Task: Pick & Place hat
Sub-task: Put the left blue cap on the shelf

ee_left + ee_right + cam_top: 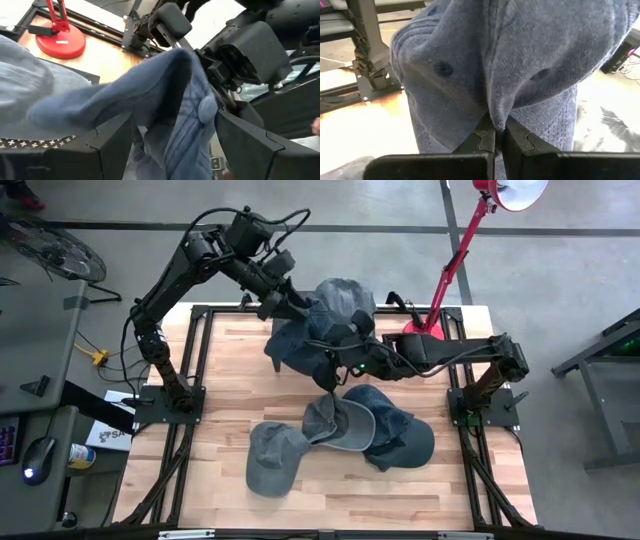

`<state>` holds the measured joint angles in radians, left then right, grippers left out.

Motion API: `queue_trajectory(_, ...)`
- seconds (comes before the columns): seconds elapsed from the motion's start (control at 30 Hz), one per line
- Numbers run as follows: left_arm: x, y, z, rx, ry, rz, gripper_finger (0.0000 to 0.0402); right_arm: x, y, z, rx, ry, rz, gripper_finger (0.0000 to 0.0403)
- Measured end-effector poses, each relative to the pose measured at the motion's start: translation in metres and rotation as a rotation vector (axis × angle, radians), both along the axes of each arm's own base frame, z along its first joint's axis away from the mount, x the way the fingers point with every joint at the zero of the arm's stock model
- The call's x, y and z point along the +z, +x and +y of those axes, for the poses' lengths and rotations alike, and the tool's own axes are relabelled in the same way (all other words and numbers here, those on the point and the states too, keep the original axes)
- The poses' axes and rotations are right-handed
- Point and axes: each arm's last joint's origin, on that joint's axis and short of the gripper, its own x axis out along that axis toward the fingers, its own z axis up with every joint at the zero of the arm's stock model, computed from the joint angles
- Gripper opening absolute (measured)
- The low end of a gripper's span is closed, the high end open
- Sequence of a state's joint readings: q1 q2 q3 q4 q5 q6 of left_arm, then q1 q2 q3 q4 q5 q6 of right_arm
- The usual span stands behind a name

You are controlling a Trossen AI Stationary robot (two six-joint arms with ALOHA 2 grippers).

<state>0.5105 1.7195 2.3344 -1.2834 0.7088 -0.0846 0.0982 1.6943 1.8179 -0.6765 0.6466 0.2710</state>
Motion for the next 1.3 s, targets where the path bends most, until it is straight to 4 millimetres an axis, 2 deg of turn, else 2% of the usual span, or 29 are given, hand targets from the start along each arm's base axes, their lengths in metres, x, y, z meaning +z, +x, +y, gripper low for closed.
queue_trajectory(0.23,-0.001,0.006,-0.012,0.034,0.01,0.035,0.0269,0.0,0.0,0.0,-0.008,0.011,-0.008,0.0001)
queue_trajectory(0.37,0.002,0.004,-0.016,0.038,0.011,0.032,0.0242,-0.001,0.0,0.0,-0.001,0.022,-0.004,0.0001)
queue_trajectory(0.53,0.001,0.007,-0.022,0.047,-0.008,0.049,0.0176,-0.002,-0.001,0.0,-0.01,0.03,0.006,0.0001)
queue_trajectory(0.83,0.001,0.008,-0.024,0.081,0.007,0.064,0.0015,-0.004,-0.002,0.0,-0.012,0.043,0.017,0.0001)
queue_trajectory(1.1,-0.002,0.002,-0.027,0.046,0.052,0.102,0.0005,-0.004,-0.002,0.001,0.008,0.055,0.023,0.0002)
queue_trajectory(1.3,-0.008,-0.004,-0.029,-0.05,0.143,0.143,0.0003,-0.005,-0.001,0.002,0.064,0.078,0.037,0.0048)
